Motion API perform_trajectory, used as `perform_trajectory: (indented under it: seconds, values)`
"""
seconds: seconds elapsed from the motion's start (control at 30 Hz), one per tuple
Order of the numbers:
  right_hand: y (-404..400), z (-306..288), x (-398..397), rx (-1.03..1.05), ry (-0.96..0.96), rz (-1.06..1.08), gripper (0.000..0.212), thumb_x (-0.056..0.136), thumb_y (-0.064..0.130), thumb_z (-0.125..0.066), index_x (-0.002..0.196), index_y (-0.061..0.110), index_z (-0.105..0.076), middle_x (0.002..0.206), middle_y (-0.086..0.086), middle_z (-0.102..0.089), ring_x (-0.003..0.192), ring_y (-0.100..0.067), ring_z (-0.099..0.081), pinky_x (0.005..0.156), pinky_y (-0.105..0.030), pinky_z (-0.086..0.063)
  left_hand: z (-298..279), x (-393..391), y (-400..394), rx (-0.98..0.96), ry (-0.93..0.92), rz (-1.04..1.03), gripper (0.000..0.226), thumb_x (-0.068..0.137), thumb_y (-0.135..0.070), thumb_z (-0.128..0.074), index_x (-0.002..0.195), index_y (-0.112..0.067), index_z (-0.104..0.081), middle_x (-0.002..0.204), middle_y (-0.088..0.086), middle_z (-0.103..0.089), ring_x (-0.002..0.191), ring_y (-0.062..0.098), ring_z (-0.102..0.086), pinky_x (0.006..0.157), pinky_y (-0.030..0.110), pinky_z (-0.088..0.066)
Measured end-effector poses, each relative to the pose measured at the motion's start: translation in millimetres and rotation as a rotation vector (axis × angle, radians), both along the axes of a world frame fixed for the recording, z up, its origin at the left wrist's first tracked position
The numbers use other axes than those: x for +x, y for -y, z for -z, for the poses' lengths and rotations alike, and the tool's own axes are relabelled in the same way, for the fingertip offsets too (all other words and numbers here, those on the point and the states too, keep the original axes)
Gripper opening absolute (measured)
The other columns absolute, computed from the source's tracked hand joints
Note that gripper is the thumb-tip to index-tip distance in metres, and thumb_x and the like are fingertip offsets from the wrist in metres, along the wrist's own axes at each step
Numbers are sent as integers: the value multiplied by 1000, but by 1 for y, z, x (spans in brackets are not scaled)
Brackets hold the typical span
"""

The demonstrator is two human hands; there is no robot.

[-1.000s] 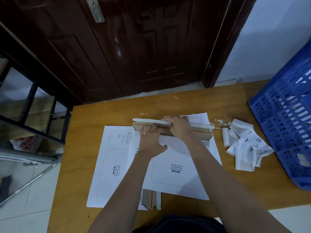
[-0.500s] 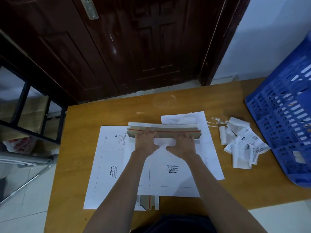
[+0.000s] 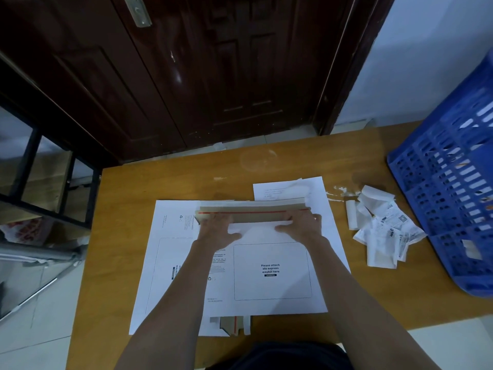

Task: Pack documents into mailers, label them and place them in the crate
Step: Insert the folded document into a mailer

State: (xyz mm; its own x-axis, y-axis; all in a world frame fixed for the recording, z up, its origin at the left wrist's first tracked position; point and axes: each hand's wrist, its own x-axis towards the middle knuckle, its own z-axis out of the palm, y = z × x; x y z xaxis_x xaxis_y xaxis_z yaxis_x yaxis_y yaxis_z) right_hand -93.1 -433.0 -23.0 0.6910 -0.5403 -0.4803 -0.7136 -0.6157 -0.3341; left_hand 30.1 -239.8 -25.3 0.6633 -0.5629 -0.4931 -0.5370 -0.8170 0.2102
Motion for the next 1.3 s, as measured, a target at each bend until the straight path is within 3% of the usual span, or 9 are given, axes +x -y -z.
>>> perform_trajectory:
  seconds: [0.2,0.37,0.67,0.83,0.97,1.03,1.13,1.2,1.3]
  values:
    - [-4,5,-6,-19,80,34,25,77,49,-68,83,29,-55,84,8,-54,108,-15,-51,100,-32,-23,8,1,-3,54,-12,-4,58,86,-57,-55,126,-16,-50,136,4,-48,130,27,-37,109,48,-24]
    - [-2,14,-11,-70,121,74,30,75,48,-71,94,25,-67,105,3,-61,119,-18,-44,102,-35,-28,10,-1,-11,-85,-52,-118,50,83,-47,-66,116,-12,-52,122,6,-52,120,27,-43,98,37,-39]
    - [-4,23,-14,-166,107,74,44,76,52,-69,110,24,-65,122,3,-60,125,-20,-39,104,-33,-25,6,3,-17,-56,6,-125,38,81,-45,-68,94,-20,-42,112,2,-58,114,22,-44,95,35,-30]
    - [-9,31,-15,-240,102,81,46,75,51,-69,109,21,-64,121,0,-55,119,-24,-39,100,-32,-30,13,-2,-15,-20,69,-118,51,79,-46,-70,113,-13,-51,127,9,-43,119,26,-37,96,36,-40]
    - [-15,34,-15,-293,132,128,56,71,48,-74,114,16,-56,123,-7,-48,115,-28,-40,98,-35,-32,14,-14,-14,125,270,-170,79,74,-62,-67,126,-8,-40,127,10,-39,116,24,-39,94,31,-40]
    - [-15,30,-11,-301,109,146,64,69,45,-77,118,15,-49,125,-8,-46,115,-28,-40,100,-37,-32,15,-24,-19,76,363,-259,81,71,-63,-68,124,-9,-38,121,9,-43,109,24,-43,89,32,-40]
    - [-20,21,4,-331,68,88,57,72,25,-72,121,14,-45,126,-7,-45,117,-28,-38,103,-37,-30,16,-41,-34,-193,395,-569,64,71,-50,-75,109,-8,-45,106,9,-50,97,25,-49,82,36,-45]
    - [-29,14,20,-297,147,26,51,74,8,-62,122,16,-48,126,-5,-44,117,-28,-39,100,-37,-30,18,-52,-46,-292,314,-717,57,72,-45,-75,105,-10,-45,100,6,-50,92,23,-52,78,36,-48]
    - [-51,3,50,-50,291,-146,55,82,-2,-50,134,17,-45,136,0,-40,116,-25,-47,94,-37,-44,26,-70,-59,-314,97,-762,51,76,-38,-75,102,-14,-39,99,2,-43,90,21,-55,66,33,-53]
